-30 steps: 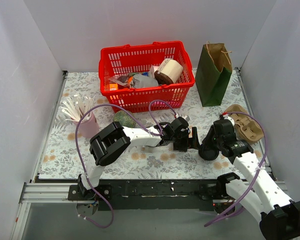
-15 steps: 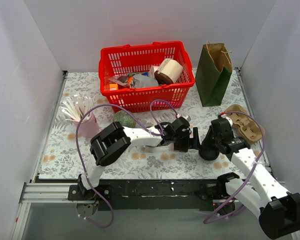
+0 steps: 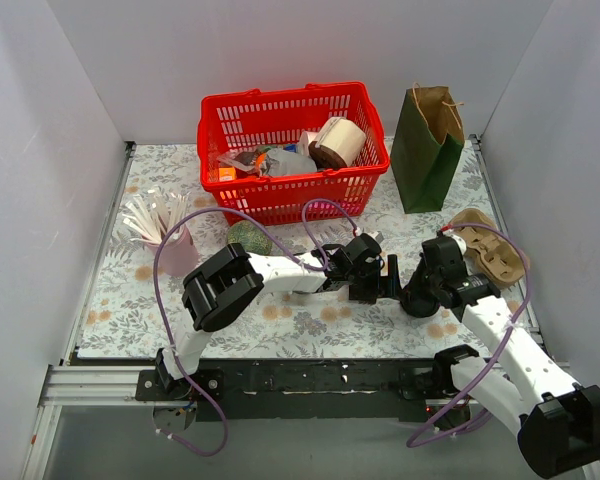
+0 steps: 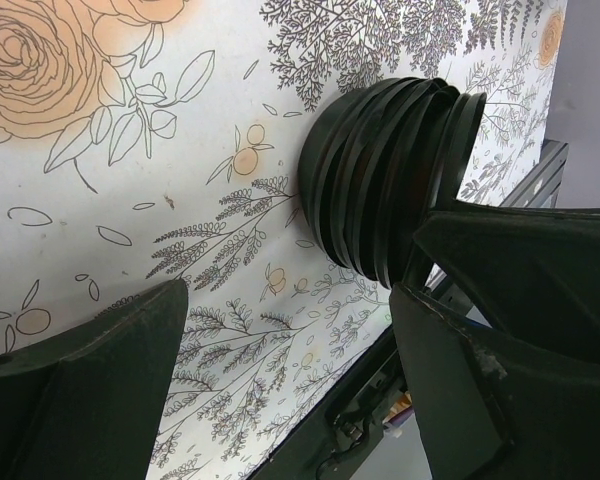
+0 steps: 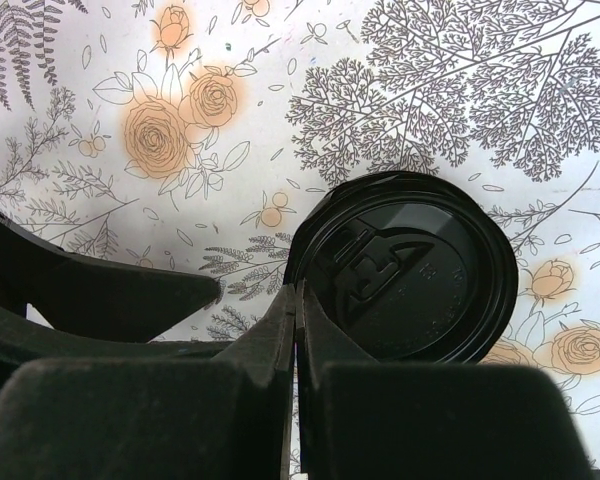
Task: Pack the takeout coffee
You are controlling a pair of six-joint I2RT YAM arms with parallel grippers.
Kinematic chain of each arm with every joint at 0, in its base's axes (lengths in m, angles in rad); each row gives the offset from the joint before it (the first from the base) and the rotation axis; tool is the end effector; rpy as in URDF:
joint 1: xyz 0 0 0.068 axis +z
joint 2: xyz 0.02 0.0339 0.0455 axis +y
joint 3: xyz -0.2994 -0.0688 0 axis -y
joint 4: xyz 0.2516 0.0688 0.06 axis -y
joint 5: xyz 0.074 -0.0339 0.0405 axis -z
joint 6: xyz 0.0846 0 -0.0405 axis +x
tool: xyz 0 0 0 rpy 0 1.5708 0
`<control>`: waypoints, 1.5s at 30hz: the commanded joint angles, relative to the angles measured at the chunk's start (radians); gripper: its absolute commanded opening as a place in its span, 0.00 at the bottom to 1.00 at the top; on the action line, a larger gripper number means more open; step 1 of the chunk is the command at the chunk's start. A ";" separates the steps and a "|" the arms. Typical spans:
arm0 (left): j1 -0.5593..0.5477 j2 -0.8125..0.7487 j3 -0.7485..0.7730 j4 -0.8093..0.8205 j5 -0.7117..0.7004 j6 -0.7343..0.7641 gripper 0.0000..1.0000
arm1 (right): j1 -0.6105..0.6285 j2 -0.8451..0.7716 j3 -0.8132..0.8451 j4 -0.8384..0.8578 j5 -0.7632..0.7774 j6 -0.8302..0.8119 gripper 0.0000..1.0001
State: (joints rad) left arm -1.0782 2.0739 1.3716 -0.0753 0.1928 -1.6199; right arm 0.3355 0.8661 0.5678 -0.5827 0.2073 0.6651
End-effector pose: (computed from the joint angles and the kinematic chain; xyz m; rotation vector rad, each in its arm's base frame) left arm 0.2255 -0.4545 0.1489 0.6583 -2.8067 1.2381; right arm 0.1794 0.0441 0.2040 0.4891 2.3864 0.1973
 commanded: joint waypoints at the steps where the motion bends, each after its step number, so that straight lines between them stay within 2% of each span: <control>1: -0.008 0.000 0.027 -0.015 -0.015 0.006 0.83 | -0.003 -0.021 0.009 -0.019 0.007 0.014 0.01; 19: -0.008 0.005 0.009 0.006 -0.078 -0.058 0.85 | -0.003 -0.081 0.006 -0.029 -0.077 0.016 0.01; 29: -0.008 0.034 0.035 -0.069 -0.131 -0.063 0.85 | -0.003 -0.101 0.079 -0.092 -0.091 -0.022 0.01; 34: -0.008 0.037 0.046 -0.116 -0.209 -0.057 0.85 | -0.006 -0.102 0.109 -0.111 -0.095 -0.042 0.01; 45: -0.006 0.015 0.052 -0.115 -0.194 -0.029 0.87 | -0.006 -0.111 0.185 -0.157 -0.065 -0.085 0.01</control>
State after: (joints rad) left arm -1.0859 2.0907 1.4185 -0.1268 0.0444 -1.6833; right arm 0.3340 0.7719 0.6678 -0.7139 0.1268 0.6163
